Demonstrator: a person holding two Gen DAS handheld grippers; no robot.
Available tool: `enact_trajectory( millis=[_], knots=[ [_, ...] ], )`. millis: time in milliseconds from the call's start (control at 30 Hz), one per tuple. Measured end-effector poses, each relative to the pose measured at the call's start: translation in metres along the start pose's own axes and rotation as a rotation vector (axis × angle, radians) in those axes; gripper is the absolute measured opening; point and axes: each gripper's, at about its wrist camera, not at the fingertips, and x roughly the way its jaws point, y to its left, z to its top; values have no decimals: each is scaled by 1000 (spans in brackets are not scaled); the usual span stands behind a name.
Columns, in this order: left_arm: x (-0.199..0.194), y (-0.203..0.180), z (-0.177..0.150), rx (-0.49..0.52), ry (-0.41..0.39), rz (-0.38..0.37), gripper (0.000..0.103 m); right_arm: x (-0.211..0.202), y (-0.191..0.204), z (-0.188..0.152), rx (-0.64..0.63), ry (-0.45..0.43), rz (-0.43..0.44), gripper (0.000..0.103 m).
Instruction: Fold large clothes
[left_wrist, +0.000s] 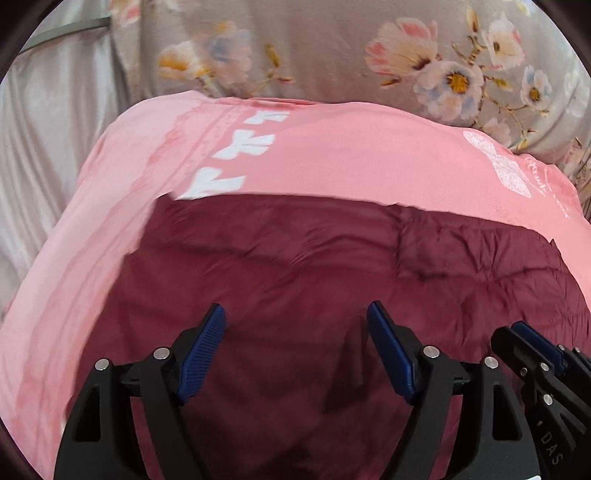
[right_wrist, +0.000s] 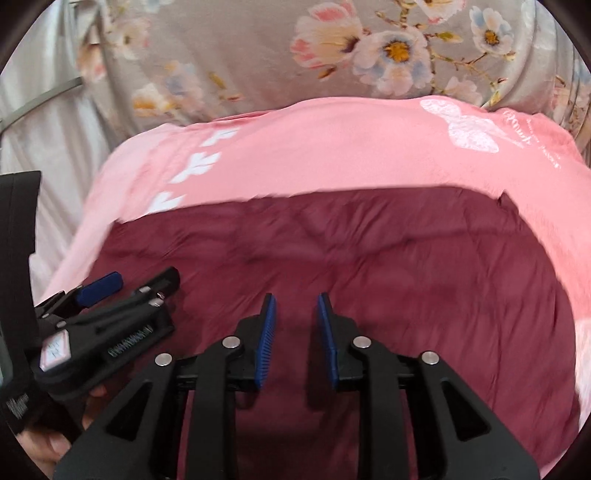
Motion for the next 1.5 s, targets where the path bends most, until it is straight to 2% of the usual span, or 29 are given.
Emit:
enact_trajectory(
  millis=[100,167,267,367,467,567,700,833,900,1000,1067,1100,1167,1333,1433,1500],
  knots=[
    [-9,24,-20,-24,46,-4,78,-3,17,-15,-27,38,17,24],
    [-13,38,-31,-46,66,11,78,1,27,-27,-53,50,6,24],
    [-27,60,-48,-103,72,-12,78,7,36,-37,-80,41,-29,24],
    [-39,83,-61,-159,71,9,77,9,38,-41,-92,36,-43,24],
    [-51,106,-70,-223,69,-5,77,10,38,-42,-94,34,-48,23],
    [-57,129,-78,-273,90,34,77,10,40,-43,-104,31,-59,23],
    [-43,160,-85,-411,148,-53,77,5,40,-44,-98,27,-66,24],
    [-28,168,-83,-505,173,-194,77,-16,41,-54,-58,24,-41,24],
    [-25,162,-79,-501,175,-217,73,-29,41,-63,-52,24,-22,24],
    [-24,152,-70,-489,165,-232,60,-40,44,-74,-60,36,-8,24],
    [-28,145,-64,-472,148,-241,41,-41,47,-80,-82,45,-14,24],
    [-33,141,-59,-452,131,-238,24,-39,48,-81,-89,44,-17,24],
    [-45,131,-50,-409,99,-235,11,-36,48,-82,-92,45,-17,24],
    [-98,95,-15,-280,-37,-316,8,-37,43,-79,-58,56,14,24],
    [-127,59,4,-169,-95,-372,7,-53,30,-77,2,62,58,24],
    [-142,30,13,-94,-118,-406,7,-71,16,-79,29,55,52,24]
  ],
)
